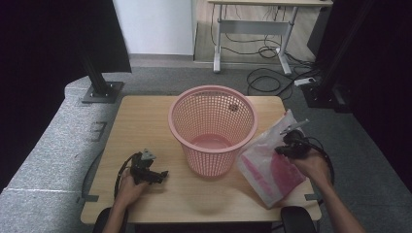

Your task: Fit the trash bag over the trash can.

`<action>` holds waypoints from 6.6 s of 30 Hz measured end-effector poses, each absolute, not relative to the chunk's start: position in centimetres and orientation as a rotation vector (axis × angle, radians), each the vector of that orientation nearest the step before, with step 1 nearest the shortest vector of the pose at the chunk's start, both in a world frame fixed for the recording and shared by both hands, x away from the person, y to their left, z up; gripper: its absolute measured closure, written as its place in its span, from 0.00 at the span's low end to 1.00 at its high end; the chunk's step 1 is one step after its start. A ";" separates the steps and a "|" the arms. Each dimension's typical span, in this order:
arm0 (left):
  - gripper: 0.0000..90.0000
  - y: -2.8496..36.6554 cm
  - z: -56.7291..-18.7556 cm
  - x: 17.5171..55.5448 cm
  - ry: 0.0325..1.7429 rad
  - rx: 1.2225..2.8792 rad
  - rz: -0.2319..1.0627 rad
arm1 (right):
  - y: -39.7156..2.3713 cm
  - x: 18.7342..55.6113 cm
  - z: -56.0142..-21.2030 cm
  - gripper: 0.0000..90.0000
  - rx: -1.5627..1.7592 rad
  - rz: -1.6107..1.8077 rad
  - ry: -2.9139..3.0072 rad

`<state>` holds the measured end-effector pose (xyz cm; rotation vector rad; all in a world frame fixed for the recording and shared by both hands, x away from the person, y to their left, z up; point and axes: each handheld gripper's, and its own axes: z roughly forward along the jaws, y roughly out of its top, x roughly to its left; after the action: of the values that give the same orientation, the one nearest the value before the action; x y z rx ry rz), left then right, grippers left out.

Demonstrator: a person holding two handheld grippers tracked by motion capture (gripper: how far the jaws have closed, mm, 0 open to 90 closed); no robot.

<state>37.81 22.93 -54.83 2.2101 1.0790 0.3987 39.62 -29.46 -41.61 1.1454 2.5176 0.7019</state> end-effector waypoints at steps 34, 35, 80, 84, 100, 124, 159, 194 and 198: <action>0.00 22.8 -54.8 37.9 1.078 2.208 0.397 | -27.3 45.3 -32.9 1.00 1.162 0.803 2.476; 0.00 22.8 -54.8 37.9 1.078 2.207 0.397 | -27.2 45.3 -32.6 1.00 1.158 0.818 2.475; 0.00 22.6 -54.8 38.0 1.065 2.215 0.393 | -17.9 45.1 -23.9 1.00 0.953 1.050 2.538; 0.00 22.6 -54.8 38.0 1.063 2.216 0.392 | -16.5 45.3 -24.1 1.00 0.931 1.066 2.558; 0.00 22.6 -54.8 38.0 1.061 2.217 0.392 | -9.5 46.2 -26.3 1.00 0.822 1.100 2.679; 0.00 22.5 -54.9 38.0 1.052 2.218 0.387 | -1.2 47.1 -33.1 0.63 0.753 0.916 2.885; 0.00 22.5 -54.9 38.0 1.051 2.218 0.387 | -16.1 50.2 -28.7 0.33 1.041 0.759 2.397; 0.00 22.5 -54.8 38.0 1.050 2.221 0.384 | -19.5 50.3 -27.7 0.36 1.066 0.906 2.387; 0.00 22.5 -54.8 38.0 1.050 2.221 0.384 | -17.1 52.0 -28.3 0.36 0.969 0.881 2.452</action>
<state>38.01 22.47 -54.85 2.2205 1.0500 0.3840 52.00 -17.07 -28.26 0.9688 2.4522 0.8805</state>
